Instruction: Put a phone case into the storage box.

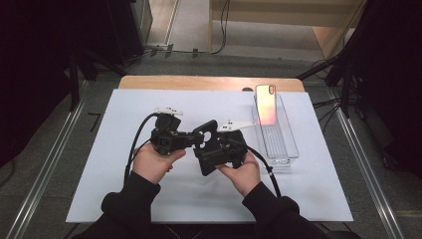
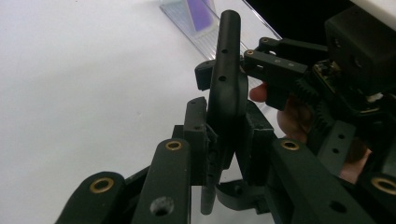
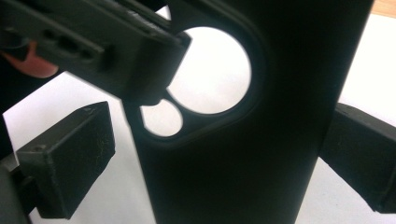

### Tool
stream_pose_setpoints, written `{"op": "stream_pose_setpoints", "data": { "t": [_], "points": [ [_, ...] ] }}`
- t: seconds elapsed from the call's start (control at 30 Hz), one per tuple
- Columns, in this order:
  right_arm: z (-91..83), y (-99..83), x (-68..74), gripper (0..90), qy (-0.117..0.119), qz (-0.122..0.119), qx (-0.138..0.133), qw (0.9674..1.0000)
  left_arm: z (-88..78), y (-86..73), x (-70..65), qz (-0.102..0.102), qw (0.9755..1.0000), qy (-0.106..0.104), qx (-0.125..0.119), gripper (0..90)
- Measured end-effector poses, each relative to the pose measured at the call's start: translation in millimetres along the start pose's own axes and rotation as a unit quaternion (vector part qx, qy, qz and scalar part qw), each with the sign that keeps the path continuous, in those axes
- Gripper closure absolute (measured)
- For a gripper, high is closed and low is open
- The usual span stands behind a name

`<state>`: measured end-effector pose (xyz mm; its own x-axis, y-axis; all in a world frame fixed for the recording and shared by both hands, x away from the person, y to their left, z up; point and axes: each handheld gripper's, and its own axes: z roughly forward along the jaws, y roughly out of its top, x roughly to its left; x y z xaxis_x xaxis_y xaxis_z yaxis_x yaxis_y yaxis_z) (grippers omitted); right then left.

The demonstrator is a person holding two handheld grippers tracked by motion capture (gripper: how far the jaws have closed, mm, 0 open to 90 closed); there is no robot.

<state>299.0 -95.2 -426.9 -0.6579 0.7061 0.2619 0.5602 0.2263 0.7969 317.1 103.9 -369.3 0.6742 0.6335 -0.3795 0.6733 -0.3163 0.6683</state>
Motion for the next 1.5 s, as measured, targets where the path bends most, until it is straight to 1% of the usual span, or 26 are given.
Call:
{"op": "stream_pose_setpoints", "data": {
  "t": [0.07, 0.17, 0.2, 0.23, 0.3, 0.37, 0.4, 0.47, 0.63, 0.7, 0.73, 0.87, 0.93, 1.0, 1.07, 1.13, 1.17, 1.23, 1.3, 1.33, 1.37, 1.4, 1.43, 1.5],
  "points": [
    [0.4, 0.2, -1.8, 0.0, -0.002, 0.003, -0.001, 1.0, -0.1, 0.0, -1.5, 0.001, 1.0, -0.002, -0.001, 76.4],
    [-0.2, -0.9, -2.6, 10.4, 0.0, -0.002, -0.005, 1.0, 1.1, -0.6, -4.8, 0.007, 1.0, -0.002, -0.002, 76.2],
    [-0.8, -1.4, -2.2, 12.1, 0.004, -0.005, -0.007, 1.0, 1.2, -0.9, -5.5, 0.009, 1.0, -0.001, -0.002, 76.1],
    [-1.1, -1.3, -1.9, 12.7, 0.002, -0.008, -0.006, 1.0, 1.0, -0.9, -5.5, 0.009, 1.0, -0.001, -0.002, 76.0],
    [-1.6, -1.3, -2.4, 13.7, 0.007, -0.009, -0.005, 0.9999, 0.3, -0.8, -4.7, 0.007, 1.0, -0.007, -0.003, 75.8],
    [-2.7, -0.9, -1.1, 14.3, 0.004, -0.013, -0.007, 0.9999, -0.6, -0.4, -4.2, 0.011, 0.9998, -0.013, -0.005, 74.3],
    [-3.2, -0.5, -0.8, 14.4, 0.002, -0.014, -0.008, 0.9999, -0.9, -0.1, -3.9, 0.013, 0.9997, -0.018, -0.006, 71.5],
    [-4.0, -0.2, -2.2, 14.6, 0.002, -0.014, -0.011, 0.9998, -2.5, 1.0, -3.1, 0.015, 0.9997, -0.018, -0.005, 65.2],
    [-4.8, -0.3, -6.6, 14.6, -0.003, -0.013, -0.008, 0.9999, -10.9, 3.6, -0.3, 0.01, 0.9996, -0.024, -0.012, 51.6],
    [-5.3, -0.4, -9.9, 14.6, -0.005, -0.011, -0.006, 0.9999, -14.7, 3.3, 0.7, 0.016, 0.9993, -0.029, -0.015, 46.7],
    [-5.6, -0.4, -11.6, 14.6, -0.007, -0.01, -0.006, 0.9999, -16.7, 2.9, 1.5, 0.022, 0.9993, -0.03, -0.012, 44.1],
    [-9.1, 0.4, -19.2, 14.6, -0.014, -0.005, -0.005, 0.9999, -20.9, 1.2, 5.8, 0.03, 0.9989, -0.035, -0.008, 40.0],
    [-11.3, 0.9, -22.5, 14.6, -0.016, -0.004, -0.006, 0.9999, -22.6, -0.4, 7.5, 0.04, 0.9984, -0.039, -0.007, 37.7],
    [-12.8, 1.5, -25.0, 14.6, -0.014, -0.005, -0.005, 0.9999, -24.4, -3.7, 9.8, 0.049, 0.9978, -0.044, -0.012, 37.4],
    [-14.6, 1.3, -26.9, 14.6, -0.013, -0.003, -0.003, 0.9999, -25.4, -7.7, 12.1, 0.056, 0.9972, -0.046, -0.019, 34.7],
    [-16.6, 1.8, -28.4, 14.6, -0.01, -0.007, -0.003, 0.9999, -25.4, -13.0, 15.7, 0.055, 0.9968, -0.054, -0.02, 34.7],
    [-17.8, 2.3, -29.3, 14.6, -0.01, -0.009, -0.003, 0.9999, -24.9, -16.1, 17.0, 0.054, 0.997, -0.052, -0.021, 34.7],
    [-20.5, 4.0, -31.6, 14.6, -0.005, -0.009, -0.005, 0.9999, -23.7, -22.6, 20.7, 0.062, 0.9967, -0.05, -0.016, 34.7],
    [-23.8, 5.7, -34.4, 14.6, 0.002, -0.008, -0.004, 1.0, -20.8, -30.1, 24.4, 0.072, 0.9964, -0.042, -0.014, 34.6],
    [-25.3, 6.2, -35.7, 14.6, 0.005, -0.008, -0.006, 0.9999, -18.7, -33.8, 26.5, 0.076, 0.9962, -0.041, -0.013, 34.5],
    [-27.2, 6.5, -36.5, 14.6, 0.008, -0.007, -0.007, 0.9999, -16.6, -37.0, 29.3, 0.08, 0.9958, -0.044, -0.008, 33.2],
    [-28.8, 7.0, -37.5, 14.6, 0.008, -0.005, -0.009, 0.9999, -14.8, -40.2, 31.8, 0.081, 0.9955, -0.048, -0.003, 30.9],
    [-30.4, 7.7, -38.4, 14.6, 0.009, -0.002, -0.012, 0.9999, -13.3, -43.5, 33.9, 0.083, 0.9954, -0.047, -0.003, 30.7],
    [-33.5, 9.6, -39.6, 14.6, 0.013, -0.005, -0.015, 0.9998, -10.1, -49.7, 38.5, 0.087, 0.9953, -0.041, 0.0, 30.7]
  ]
}}
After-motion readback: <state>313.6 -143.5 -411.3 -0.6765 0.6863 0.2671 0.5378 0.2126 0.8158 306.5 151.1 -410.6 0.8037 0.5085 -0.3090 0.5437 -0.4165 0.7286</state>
